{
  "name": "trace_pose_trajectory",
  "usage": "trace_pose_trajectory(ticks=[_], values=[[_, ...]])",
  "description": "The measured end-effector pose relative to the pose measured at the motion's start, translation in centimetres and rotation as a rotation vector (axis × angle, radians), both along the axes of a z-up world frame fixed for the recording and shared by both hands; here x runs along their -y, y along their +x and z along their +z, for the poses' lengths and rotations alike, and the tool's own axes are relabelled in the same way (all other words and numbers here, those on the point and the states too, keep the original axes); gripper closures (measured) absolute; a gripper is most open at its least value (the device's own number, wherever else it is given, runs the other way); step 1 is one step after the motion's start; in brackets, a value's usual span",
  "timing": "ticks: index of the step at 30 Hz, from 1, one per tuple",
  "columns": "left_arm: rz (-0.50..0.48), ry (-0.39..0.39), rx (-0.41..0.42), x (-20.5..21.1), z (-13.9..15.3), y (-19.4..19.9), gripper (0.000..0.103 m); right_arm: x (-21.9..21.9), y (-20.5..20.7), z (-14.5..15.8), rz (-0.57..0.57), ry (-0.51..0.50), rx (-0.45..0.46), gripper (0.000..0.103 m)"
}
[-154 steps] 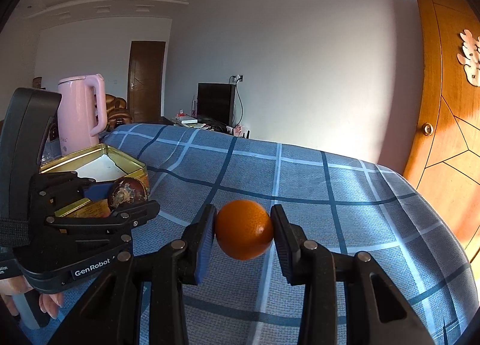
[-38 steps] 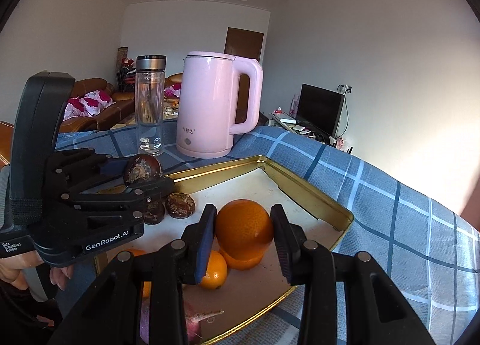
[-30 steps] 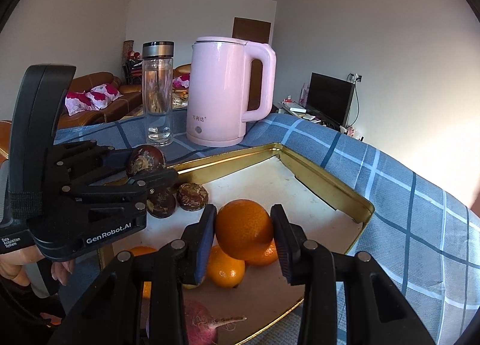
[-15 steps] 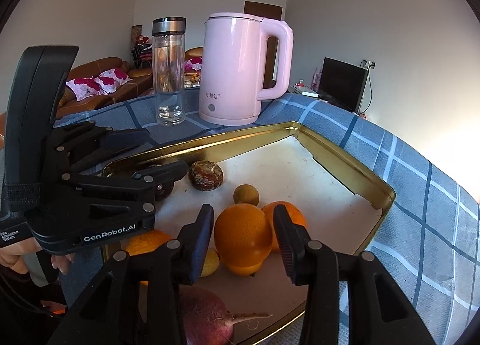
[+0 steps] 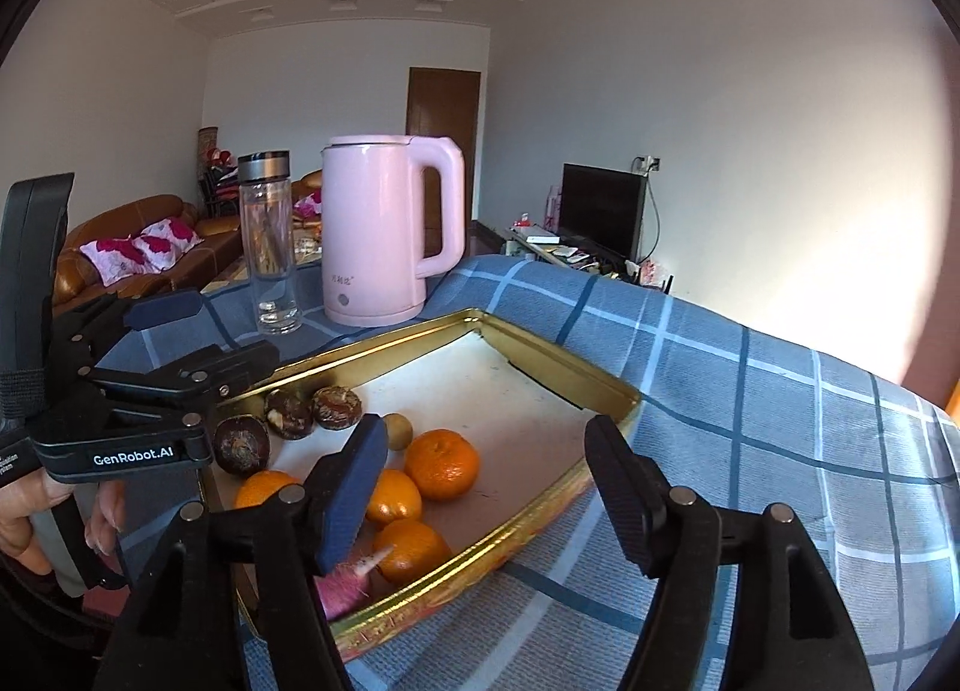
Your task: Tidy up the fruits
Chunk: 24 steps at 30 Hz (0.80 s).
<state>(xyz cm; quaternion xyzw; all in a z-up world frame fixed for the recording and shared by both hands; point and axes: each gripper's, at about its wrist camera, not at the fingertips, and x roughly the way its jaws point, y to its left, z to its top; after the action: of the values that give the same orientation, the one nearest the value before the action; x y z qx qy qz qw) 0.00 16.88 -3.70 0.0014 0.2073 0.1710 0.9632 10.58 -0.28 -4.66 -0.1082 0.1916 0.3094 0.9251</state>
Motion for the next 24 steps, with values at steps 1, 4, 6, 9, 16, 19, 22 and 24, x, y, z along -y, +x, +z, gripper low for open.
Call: trace_pose_trajectory(ticks=[1,4,6,9,16,19,22,24], values=[[-0.007,0.004,0.004,0.4,0.2,-0.1,0.007,0.5,-0.2,0.3,-0.015,0.008,0.011,0.032],[-0.02,0.02,0.016,1.4,0.7,-0.3,0.004,2.0,-0.8,1.3,-0.055,0.029,0.045,0.028],[-0.033,0.024,0.018,1.9,1.0,-0.4,0.003,2.8,-1.2,1.7,-0.074,0.039,0.063,0.026],[-0.045,0.031,0.021,2.7,1.2,-0.5,0.003,3.3,-1.6,1.9,-0.089,0.043,0.078,0.023],[-0.062,0.052,0.027,3.9,1.6,-0.8,0.002,4.2,-2.3,2.2,-0.094,0.06,0.087,0.023],[-0.064,0.056,0.029,4.1,1.7,-0.8,0.002,4.5,-2.5,2.4,-0.099,0.068,0.092,0.023],[-0.067,0.058,0.028,4.4,1.6,-0.8,0.002,4.7,-2.7,2.4,-0.1,0.069,0.093,0.023],[-0.069,0.06,0.028,4.5,1.6,-0.8,0.002,4.7,-2.8,2.3,-0.102,0.068,0.094,0.022]])
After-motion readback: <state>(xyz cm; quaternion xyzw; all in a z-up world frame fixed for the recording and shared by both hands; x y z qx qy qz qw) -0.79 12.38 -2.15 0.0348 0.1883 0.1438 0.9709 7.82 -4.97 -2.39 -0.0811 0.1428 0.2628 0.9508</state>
